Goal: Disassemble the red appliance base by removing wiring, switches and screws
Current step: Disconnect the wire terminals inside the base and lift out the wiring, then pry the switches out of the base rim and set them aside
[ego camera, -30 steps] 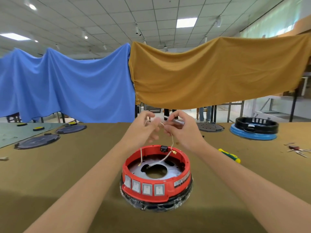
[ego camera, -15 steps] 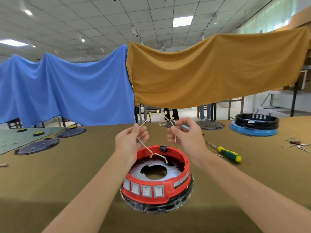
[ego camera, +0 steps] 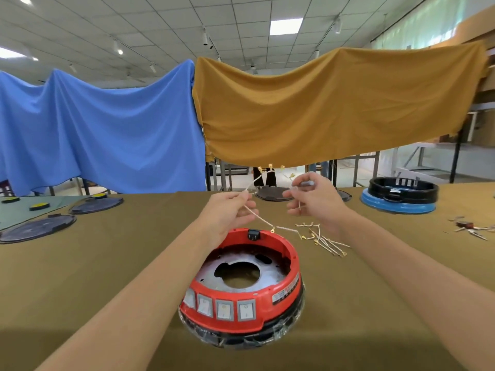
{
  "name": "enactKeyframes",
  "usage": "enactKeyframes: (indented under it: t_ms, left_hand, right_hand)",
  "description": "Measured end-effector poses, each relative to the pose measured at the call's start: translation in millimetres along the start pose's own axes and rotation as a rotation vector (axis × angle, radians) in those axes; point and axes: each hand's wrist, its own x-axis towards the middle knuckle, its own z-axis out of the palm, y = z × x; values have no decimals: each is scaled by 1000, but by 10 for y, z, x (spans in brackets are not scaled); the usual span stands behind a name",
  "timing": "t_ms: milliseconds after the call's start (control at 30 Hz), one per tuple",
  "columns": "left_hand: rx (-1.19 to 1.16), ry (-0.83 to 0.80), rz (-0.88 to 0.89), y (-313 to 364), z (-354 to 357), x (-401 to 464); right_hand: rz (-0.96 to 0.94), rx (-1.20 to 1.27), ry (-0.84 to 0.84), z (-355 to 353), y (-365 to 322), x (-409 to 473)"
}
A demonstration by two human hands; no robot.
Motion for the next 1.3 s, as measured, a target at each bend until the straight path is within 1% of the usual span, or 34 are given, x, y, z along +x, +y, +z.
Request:
enactKeyframes:
  t_ms: [67,100,133,233,267,300,333,400,433,467,567,600,633,733,800,833,900,967,1033,1067,1100,1167,1233,1300]
  left_hand:
    - [111,-110,-20,16,99,101]
    - [235,-146,-6,-2,136,158]
    - [419,-165,36,-42,148,216]
    - [1191,-200,208,-235,76,380]
    - [1370,-216,210,-306,26,426]
    - [1475,-244,176,-374,-33,466]
    - [1501,-287,126,-432,-93,494]
    - [1416,-375,74,-536,-193,536]
    - [1383,-390,85,-577,-228,552]
    - [1377,-380,108,-600,-258,564]
    - [1403,-341,142,-599,-286,619]
    - [1401,-343,148,-608,-285,640]
    - [1398,-339,158,-623,-285,657]
    - [1406,-253,200,-692,-311,693]
    - [1372,-211,200,-739,-340,717]
    - [1355,-208,188,-751,-354,733]
    - [1341,-204,167,-761,-373,751]
    - [1343,-194,166,-758,-375,745]
    - [1348,-192,162,-751,-363,722]
    - [1347,-195,159,-747,-366,709]
    - [1329,-210,150,-739,-382,701]
    - [1199,-271,115,-699,-464,680]
    - [1028,-314,67,-640,-588,649]
    - [950,-313,36,-604,-710,612]
  right_hand:
    - [66,127,79,-166,73,120]
    - [107,173,115,-246,133,172]
    - [144,195,149,-321,205,214]
    - [222,170,214,-507,471,303]
    - [241,136,232,-555,566,324]
    - [259,100,243,-593,652,344]
    - [273,70,249,-624,734,367]
    - [296,5,236,-681,894,431]
    - [306,-32,219,-696,967,462]
    - [298,-124,200,-709,1045,503]
    - [170,-640,126,-749,1256,646]
    - [126,-733,130,-746,1290,680]
    - [81,-765,148,-732,1308,709]
    - [-24,-684,230,-619,1280,739]
    - [-86,-617,214,-494,1241,675]
    - [-118,-594,173,-415,1214,615]
    - [-177,-627,13,-256,1180,475]
    - [-200,-738,-174,-132,1195,360]
    - [-189,-872,-264,-85,1270,309]
    - [-185,-937,-253,-89,1316,310]
    - [-180,-1001,-206,-114,1354,320]
    - [-143,-1098,-48,-201,1390,341]
    - [-75,-1100,82,-333,1406,342]
    - [-40,-1011,103,-428,1413,320]
